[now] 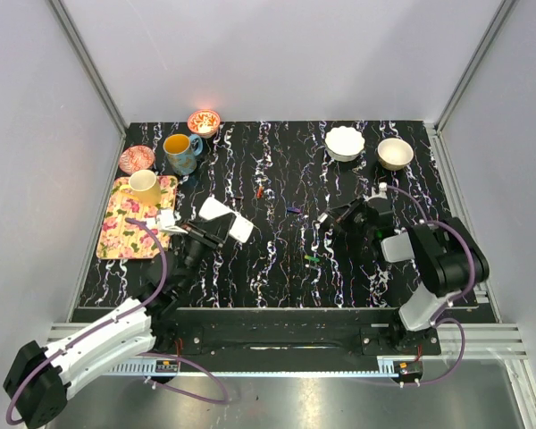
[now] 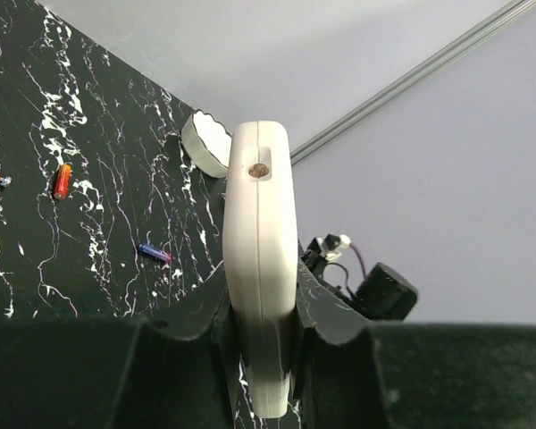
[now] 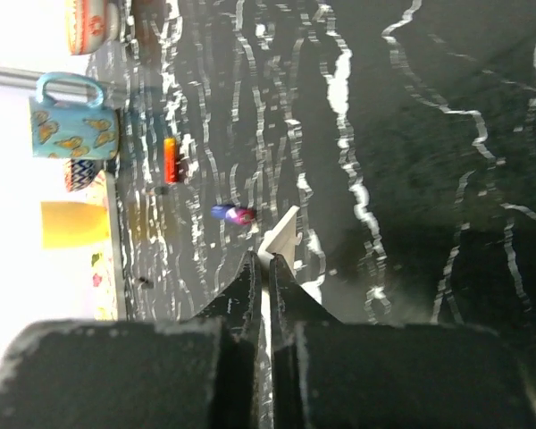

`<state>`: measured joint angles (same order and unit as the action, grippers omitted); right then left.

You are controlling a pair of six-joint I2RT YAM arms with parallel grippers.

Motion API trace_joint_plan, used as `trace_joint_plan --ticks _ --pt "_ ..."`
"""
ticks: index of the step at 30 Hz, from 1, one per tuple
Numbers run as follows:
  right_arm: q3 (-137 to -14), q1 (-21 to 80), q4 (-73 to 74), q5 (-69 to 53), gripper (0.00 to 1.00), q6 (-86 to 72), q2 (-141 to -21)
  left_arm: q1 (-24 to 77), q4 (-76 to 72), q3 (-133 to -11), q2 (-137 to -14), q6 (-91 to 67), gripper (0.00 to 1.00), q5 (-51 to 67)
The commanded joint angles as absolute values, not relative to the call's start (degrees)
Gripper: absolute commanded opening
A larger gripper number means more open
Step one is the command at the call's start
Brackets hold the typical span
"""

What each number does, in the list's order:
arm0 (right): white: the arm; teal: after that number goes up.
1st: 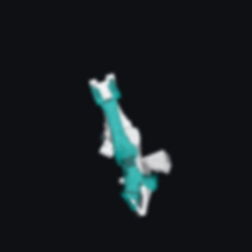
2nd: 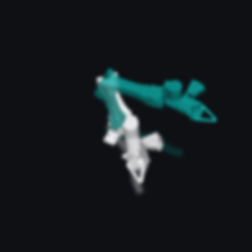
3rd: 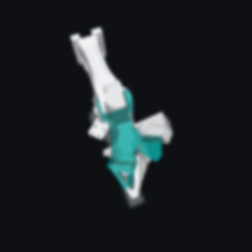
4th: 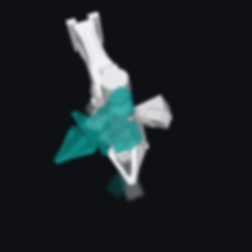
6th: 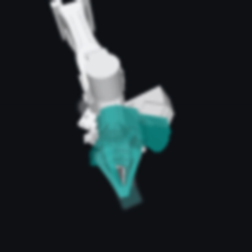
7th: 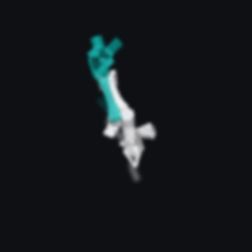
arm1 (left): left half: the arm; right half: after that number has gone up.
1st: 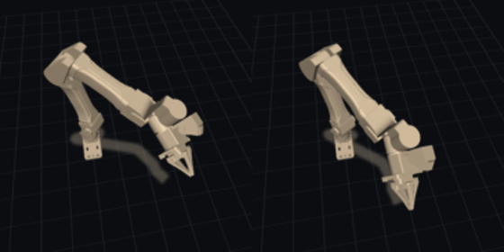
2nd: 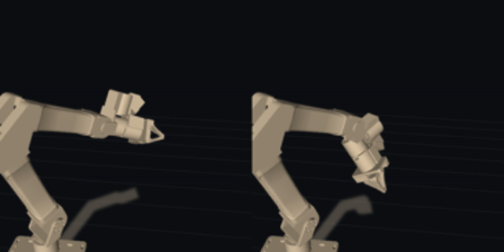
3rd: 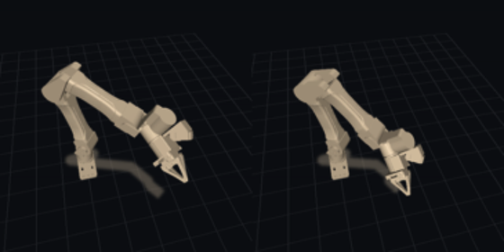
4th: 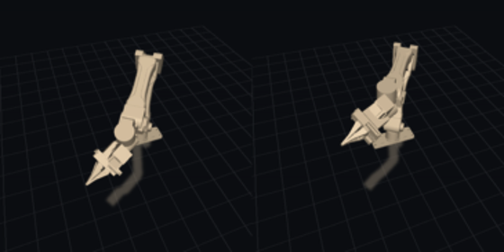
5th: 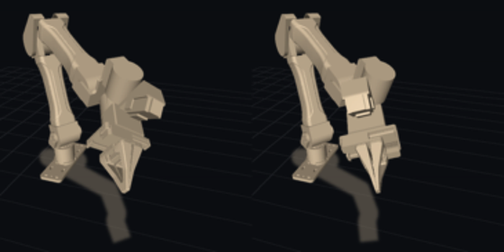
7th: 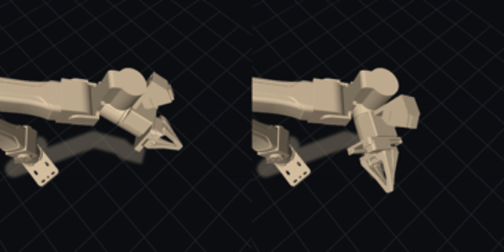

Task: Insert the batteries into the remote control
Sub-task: Place the battery cover at the center of the board.

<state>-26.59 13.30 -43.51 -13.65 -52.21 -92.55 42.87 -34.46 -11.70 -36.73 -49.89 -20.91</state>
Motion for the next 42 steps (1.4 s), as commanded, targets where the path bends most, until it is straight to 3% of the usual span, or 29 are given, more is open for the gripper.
trace_joint_plan --ticks 1,13,20,26,30,37,42 --pt "-27.2 11.4 -57.8 -16.2 0.00 -56.1 -99.4 42.6 -34.7 -11.0 -33.7 -51.3 0.00 -19.8" --pt "-24.9 11.3 -50.5 -16.1 0.01 -54.4 -100.5 42.7 -34.6 -10.6 -33.6 -51.5 0.00 -20.0" --pt "-22.9 11.3 -46.0 -15.6 0.30 -54.9 -100.1 42.6 -33.1 -12.2 -33.9 -49.9 0.00 -20.9" --pt "-21.5 11.3 -43.5 -15.2 0.44 -54.9 -97.3 42.7 -31.7 -12.4 -33.5 -49.9 0.00 -20.7" --pt "-21.9 11.3 -37.9 -14.9 0.58 -54.7 -89.1 42.6 -30.6 -12.5 -32.3 -48.6 0.00 -20.7" --pt "-30.3 11.3 -8.5 -11.6 0.67 -47.3 -70.3 42.5 -30.5 -13.2 -32.4 -47.3 0.00 -18.0" --pt "-36.0 12.9 4.9 -12.7 0.66 -36.9 -60.8 40.3 -30.7 -13.2 -34.4 -50.7 0.00 -11.7"
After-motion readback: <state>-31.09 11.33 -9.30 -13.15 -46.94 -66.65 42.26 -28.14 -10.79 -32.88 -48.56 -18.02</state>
